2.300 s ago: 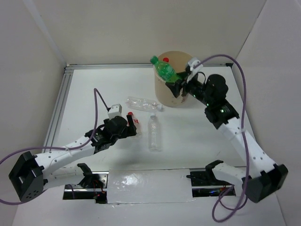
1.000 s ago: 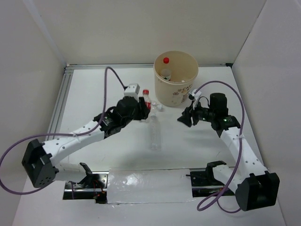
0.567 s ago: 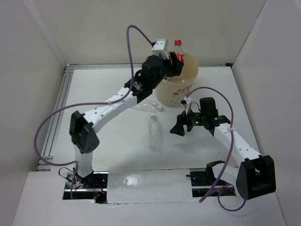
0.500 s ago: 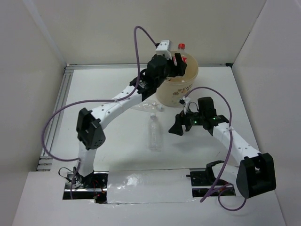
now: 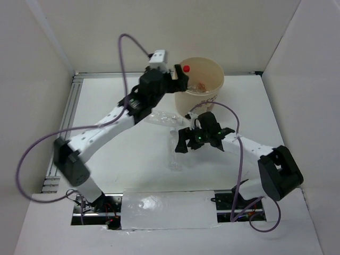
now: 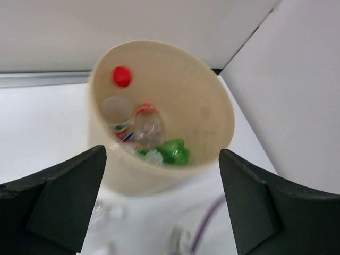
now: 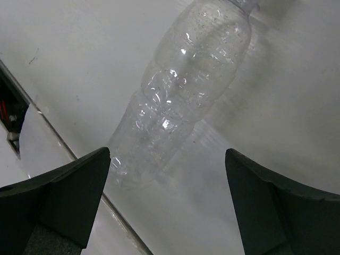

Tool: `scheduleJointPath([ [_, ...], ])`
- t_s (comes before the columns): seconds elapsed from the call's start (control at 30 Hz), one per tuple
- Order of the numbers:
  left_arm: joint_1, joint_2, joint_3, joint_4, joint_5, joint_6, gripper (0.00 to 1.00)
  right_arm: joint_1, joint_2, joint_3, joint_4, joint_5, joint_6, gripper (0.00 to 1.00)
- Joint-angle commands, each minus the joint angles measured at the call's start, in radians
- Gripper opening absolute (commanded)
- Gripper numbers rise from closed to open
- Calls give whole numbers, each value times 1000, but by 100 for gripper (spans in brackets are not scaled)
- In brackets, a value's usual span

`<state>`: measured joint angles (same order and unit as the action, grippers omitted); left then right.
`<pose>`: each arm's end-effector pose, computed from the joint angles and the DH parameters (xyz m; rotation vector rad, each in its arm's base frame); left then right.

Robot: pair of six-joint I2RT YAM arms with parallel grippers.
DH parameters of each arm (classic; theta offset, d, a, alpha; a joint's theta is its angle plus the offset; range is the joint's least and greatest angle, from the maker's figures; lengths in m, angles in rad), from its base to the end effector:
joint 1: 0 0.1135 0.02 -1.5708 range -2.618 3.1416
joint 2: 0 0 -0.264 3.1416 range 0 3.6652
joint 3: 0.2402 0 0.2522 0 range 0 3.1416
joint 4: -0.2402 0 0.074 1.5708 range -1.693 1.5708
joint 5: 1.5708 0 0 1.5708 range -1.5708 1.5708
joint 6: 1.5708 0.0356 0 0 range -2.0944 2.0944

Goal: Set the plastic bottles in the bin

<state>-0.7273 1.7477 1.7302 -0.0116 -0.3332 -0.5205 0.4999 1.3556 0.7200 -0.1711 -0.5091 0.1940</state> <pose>0.3215 -0.2706 0.4259 -0.0961 1.6405 -0.6990 0.2278 0.1442 0.1984 -0.6219 2.3655 0.9276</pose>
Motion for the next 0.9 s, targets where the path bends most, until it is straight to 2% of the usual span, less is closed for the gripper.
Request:
scheduleJointPath([
  [0.0, -4, -299, -289, 93, -70, 7, 100, 57, 57, 79, 113, 151, 152, 95],
  [0.03, -4, -406, -449, 75, -85, -10, 100, 84, 75, 90, 113, 177, 165, 95],
  [0.2, -14, -687, -855, -54, -145, -177, 100, 169, 216, 159, 133, 254, 174, 98],
  [0.33, -37, -841, -984, -120, -210, -262, 100, 201, 322, 190, 116, 345, 197, 91],
  [0.4, -46, -867, -1005, -148, -219, -285, 100, 201, 368, 199, 93, 345, 162, 80],
  [0.43, -46, -879, -1014, -171, -219, -285, 100, 201, 369, 199, 93, 331, 153, 68],
  [0.57, -46, -889, -1044, -206, -228, -338, 100, 226, 275, 209, 62, 258, 17, 43],
  [0.63, -46, -910, -1057, -222, -237, -401, 100, 244, 159, 246, 32, 192, -123, 31],
  [0.73, -21, -910, -1057, -293, -237, -536, 100, 243, 21, 336, 7, 136, -295, 25],
  [0.87, 9, -919, -1077, -271, -178, -674, 100, 175, -49, 470, 7, 112, -370, 23],
])
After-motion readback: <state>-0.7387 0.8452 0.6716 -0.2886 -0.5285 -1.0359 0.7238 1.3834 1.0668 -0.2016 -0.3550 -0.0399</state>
